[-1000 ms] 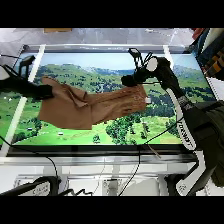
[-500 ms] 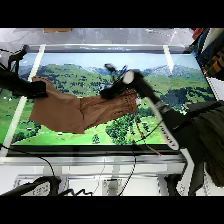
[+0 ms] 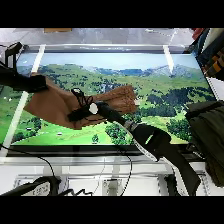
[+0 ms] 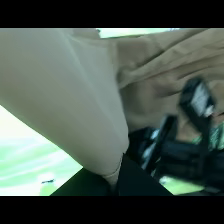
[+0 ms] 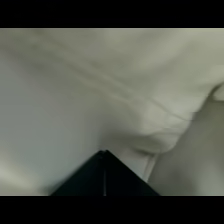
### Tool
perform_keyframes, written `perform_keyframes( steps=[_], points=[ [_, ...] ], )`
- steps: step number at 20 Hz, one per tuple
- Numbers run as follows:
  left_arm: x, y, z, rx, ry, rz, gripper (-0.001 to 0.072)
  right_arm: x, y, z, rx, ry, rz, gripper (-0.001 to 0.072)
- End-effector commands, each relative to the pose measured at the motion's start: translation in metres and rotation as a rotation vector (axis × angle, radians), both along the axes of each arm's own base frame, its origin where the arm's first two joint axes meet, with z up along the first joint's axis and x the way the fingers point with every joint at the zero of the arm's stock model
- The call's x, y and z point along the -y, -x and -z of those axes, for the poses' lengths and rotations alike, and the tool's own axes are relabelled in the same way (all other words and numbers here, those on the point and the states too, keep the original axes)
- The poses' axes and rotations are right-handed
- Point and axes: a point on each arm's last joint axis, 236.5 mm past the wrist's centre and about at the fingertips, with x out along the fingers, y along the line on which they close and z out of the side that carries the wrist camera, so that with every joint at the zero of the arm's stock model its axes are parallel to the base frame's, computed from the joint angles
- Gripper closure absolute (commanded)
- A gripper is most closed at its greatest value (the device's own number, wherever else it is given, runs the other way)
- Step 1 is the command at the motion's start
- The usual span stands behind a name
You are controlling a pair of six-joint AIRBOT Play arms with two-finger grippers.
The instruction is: Fold the clothes and pants, and hang the long-sleeved shirts on hangers.
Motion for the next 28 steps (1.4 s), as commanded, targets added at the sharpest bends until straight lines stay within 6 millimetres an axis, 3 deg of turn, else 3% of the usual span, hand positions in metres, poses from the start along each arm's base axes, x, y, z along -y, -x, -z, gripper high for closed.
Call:
perform_keyframes(
  steps=[1, 3, 6, 8, 11, 15, 18, 19, 20, 22, 23, 25, 28],
  points=[
    [0.020, -0.009, -0.006, 0.033, 0.069, 0.023, 0.0692, 0.002, -0.003, 0.004, 0.028, 0.023, -0.007, 0.0684],
    [0.036, -0.010, 0.004, 0.008, 0.072, 0.063, 0.0692, 0.043, -0.022, 0.008, 0.036, 0.134, -0.024, 0.0683],
    [0.078, -0.013, 0.029, -0.051, 0.088, 0.153, 0.0692, 0.126, -0.066, -0.004, 0.037, 0.278, 0.017, 0.0683],
    [0.119, -0.022, 0.041, -0.046, 0.137, 0.211, 0.0692, 0.182, -0.101, -0.029, 0.033, 0.292, 0.105, 0.0683],
    [0.197, -0.048, 0.057, 0.045, 0.213, 0.272, 0.0692, 0.264, -0.148, -0.080, 0.065, 0.263, 0.263, 0.0683],
    [0.299, -0.065, 0.071, 0.169, 0.332, 0.303, 0.0692, 0.355, -0.170, -0.133, 0.086, 0.251, 0.408, 0.0683],
    [0.352, -0.069, 0.085, 0.262, 0.360, 0.309, 0.0692, 0.397, -0.171, -0.151, 0.077, 0.257, 0.467, 0.0683],
    [0.368, -0.069, 0.086, 0.297, 0.370, 0.310, 0.0664, 0.407, -0.171, -0.152, 0.069, 0.262, 0.481, 0.0683],
    [0.379, -0.066, 0.084, 0.323, 0.380, 0.314, 0.0533, 0.416, -0.172, -0.151, 0.062, 0.267, 0.493, 0.0683],
    [0.396, -0.056, 0.079, 0.344, 0.392, 0.336, 0.0120, 0.435, -0.174, -0.148, 0.057, 0.287, 0.518, 0.0683],
    [0.400, -0.055, 0.077, 0.355, 0.397, 0.338, 0.0028, 0.446, -0.176, -0.147, 0.057, 0.301, 0.535, 0.0683],
    [0.398, -0.057, 0.076, 0.360, 0.397, 0.332, 0.0026, 0.470, -0.180, -0.143, 0.060, 0.334, 0.569, 0.0683],
    [0.380, -0.072, 0.071, 0.370, 0.394, 0.298, 0.0026, 0.503, -0.182, -0.134, 0.080, 0.393, 0.560, 0.0684]
  ],
)
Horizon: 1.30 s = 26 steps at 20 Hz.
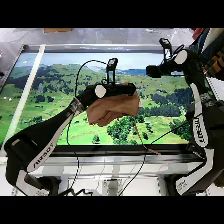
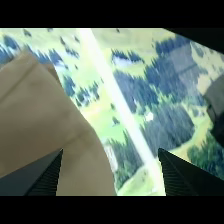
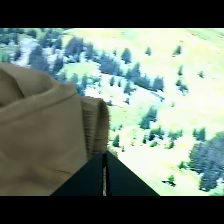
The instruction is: Fold the clothes and pants, and hang the long-sleeved shirts on hangers.
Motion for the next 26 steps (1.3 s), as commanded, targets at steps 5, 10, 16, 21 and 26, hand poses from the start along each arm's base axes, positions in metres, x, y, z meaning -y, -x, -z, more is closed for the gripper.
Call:
perform_keyframes(
  steps=[5, 10, 16, 21, 26],
  points=[
    [-0.039, -0.019, -0.013, -0.013, -0.004, -0.047, 0.0027, 0.000, 0.056, 0.073, -0.226, -0.169, -0.305, 0.0684],
    [-0.049, -0.018, -0.007, -0.050, -0.024, -0.039, 0.0027, -0.037, 0.049, 0.107, -0.270, -0.336, -0.180, -0.0008],
    [-0.049, -0.014, -0.002, -0.068, -0.035, -0.026, 0.0027, -0.058, 0.024, 0.135, -0.201, -0.133, -0.075, -0.0008],
    [-0.050, -0.012, 0.002, -0.083, -0.044, -0.019, 0.0027, -0.044, 0.023, 0.166, -0.290, -0.167, 0.091, 0.0003],
    [-0.058, -0.017, 0.002, -0.084, -0.046, -0.033, 0.0027, -0.072, 0.058, 0.184, -0.495, -0.391, 0.005, 0.0046]
  ],
)
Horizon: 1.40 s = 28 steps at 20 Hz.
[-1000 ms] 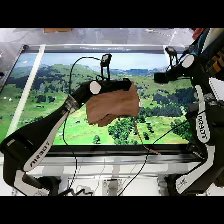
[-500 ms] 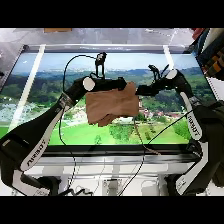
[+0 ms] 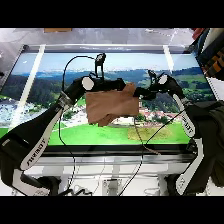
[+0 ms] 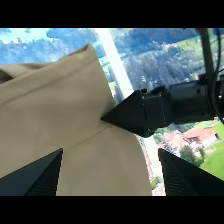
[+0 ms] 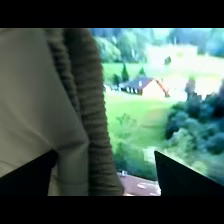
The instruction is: Fold the clothes and pants, and hang the long-sleeved shirts on hangers.
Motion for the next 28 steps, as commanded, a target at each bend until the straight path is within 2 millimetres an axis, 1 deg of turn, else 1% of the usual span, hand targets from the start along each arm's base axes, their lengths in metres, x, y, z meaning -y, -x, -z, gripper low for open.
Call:
perform_keyframes(
  steps=[1, 3, 4, 6, 7, 9, 10, 11, 12, 13, 15, 16, 18, 19, 20, 22, 23, 24, 26, 27, 28],
  points=[
    [-0.005, -0.003, 0.001, -0.003, -0.002, -0.008, 0.0027, -0.033, 0.032, 0.004, -0.133, -0.202, -0.092, 0.0079],
    [-0.008, -0.005, 0.001, -0.003, -0.002, -0.013, 0.0027, -0.058, 0.048, 0.005, -0.175, -0.295, -0.157, 0.0079],
    [-0.009, -0.005, 0.002, -0.009, -0.005, -0.012, 0.0027, -0.069, 0.051, 0.008, -0.187, -0.316, -0.171, 0.0079],
    [-0.014, -0.002, 0.007, -0.035, -0.020, -0.002, 0.0027, -0.094, 0.056, 0.006, -0.156, -0.342, -0.236, 0.0089],
    [-0.020, -0.001, 0.011, -0.053, -0.031, 0.000, 0.0027, -0.105, 0.059, 0.004, -0.126, -0.344, -0.283, 0.0199],
    [-0.037, -0.006, 0.016, -0.082, -0.043, -0.013, 0.0027, -0.121, 0.056, -0.001, -0.069, -0.332, -0.334, 0.0557],
    [-0.046, -0.010, 0.016, -0.083, -0.047, -0.024, 0.0027, -0.127, 0.049, -0.007, -0.037, -0.327, -0.336, 0.0678],
    [-0.057, -0.016, 0.013, -0.048, -0.071, -0.014, 0.0027, -0.130, 0.041, -0.017, -0.001, -0.326, -0.343, 0.0683],
    [-0.067, -0.021, 0.007, 0.004, -0.100, 0.007, 0.0028, -0.133, 0.034, -0.030, 0.034, -0.332, -0.348, 0.0683],
    [-0.075, -0.022, -0.003, 0.044, -0.121, 0.024, 0.0028, -0.135, 0.025, -0.048, 0.076, -0.350, -0.348, 0.0684],
    [-0.090, -0.021, -0.032, 0.117, -0.135, 0.035, 0.0028, -0.133, 0.004, -0.095, 0.168, -0.415, -0.321, 0.0685],
    [-0.097, -0.020, -0.052, 0.152, -0.128, 0.023, 0.0028, -0.128, -0.005, -0.126, 0.222, -0.464, -0.300, 0.0685],
    [-0.109, -0.014, -0.092, 0.220, -0.110, 0.000, 0.0028, -0.110, -0.016, -0.184, 0.304, -0.551, -0.270, 0.0685],
    [-0.114, -0.009, -0.111, 0.254, -0.105, -0.008, 0.0027, -0.095, -0.017, -0.207, 0.331, -0.569, -0.257, 0.0684],
    [-0.120, -0.004, -0.129, 0.291, -0.110, -0.014, 0.0028, -0.074, -0.017, -0.228, 0.344, -0.575, -0.227, 0.0684],
    [-0.130, 0.012, -0.169, 0.378, -0.119, -0.026, 0.0027, -0.030, -0.010, -0.263, 0.357, -0.572, -0.171, 0.0684],
    [-0.133, 0.022, -0.190, 0.418, -0.107, -0.031, 0.0028, -0.004, -0.003, -0.279, 0.357, -0.564, -0.135, 0.0684],
    [-0.136, 0.032, -0.209, 0.453, -0.096, -0.035, 0.0028, 0.023, 0.001, -0.291, 0.338, -0.555, -0.069, 0.0684],
    [-0.144, 0.055, -0.247, 0.527, -0.074, -0.044, 0.0028, 0.086, 0.015, -0.319, 0.324, -0.522, 0.092, 0.0684],
    [-0.150, 0.068, -0.265, 0.570, -0.076, -0.051, 0.0028, 0.115, 0.023, -0.331, 0.348, -0.479, 0.156, 0.0684],
    [-0.156, 0.078, -0.279, 0.610, -0.088, -0.061, 0.0028, 0.151, 0.032, -0.341, 0.368, -0.402, 0.251, 0.0684]
  ],
)
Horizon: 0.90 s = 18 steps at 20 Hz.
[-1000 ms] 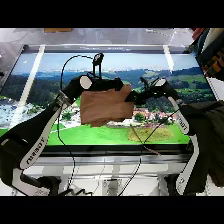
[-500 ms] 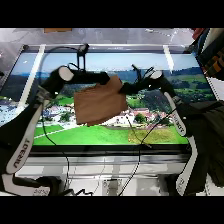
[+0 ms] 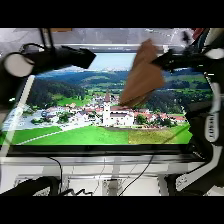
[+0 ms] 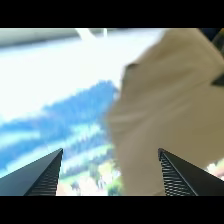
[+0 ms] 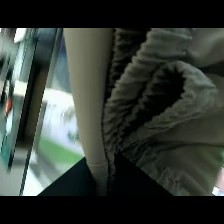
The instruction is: Fold the clothes and pants, and hang the long-sleeved shirts on hangers.
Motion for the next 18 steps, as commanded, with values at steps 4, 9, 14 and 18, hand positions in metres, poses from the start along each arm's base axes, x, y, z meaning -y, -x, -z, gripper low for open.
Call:
perform_keyframes(
  steps=[4, 9, 14, 18],
  points=[
    [-0.049, 0.067, -0.092, 0.269, -0.084, -0.089, 0.0028, 0.221, 0.110, -0.044, -0.245, 0.296, 0.736, 0.0685],
    [-0.082, 0.091, -0.121, 0.389, -0.180, -0.178, 0.0028, 0.326, 0.255, -0.074, -0.425, 0.406, 1.286, 0.0684],
    [-0.084, 0.098, -0.127, 0.404, -0.174, -0.180, 0.0028, 0.334, 0.364, -0.085, -0.609, 0.447, 1.570, 0.0684],
    [-0.084, 0.098, -0.127, 0.404, -0.174, -0.180, 0.0028, 0.347, 0.429, -0.109, -0.630, 0.549, 1.824, 0.0683]
  ],
)
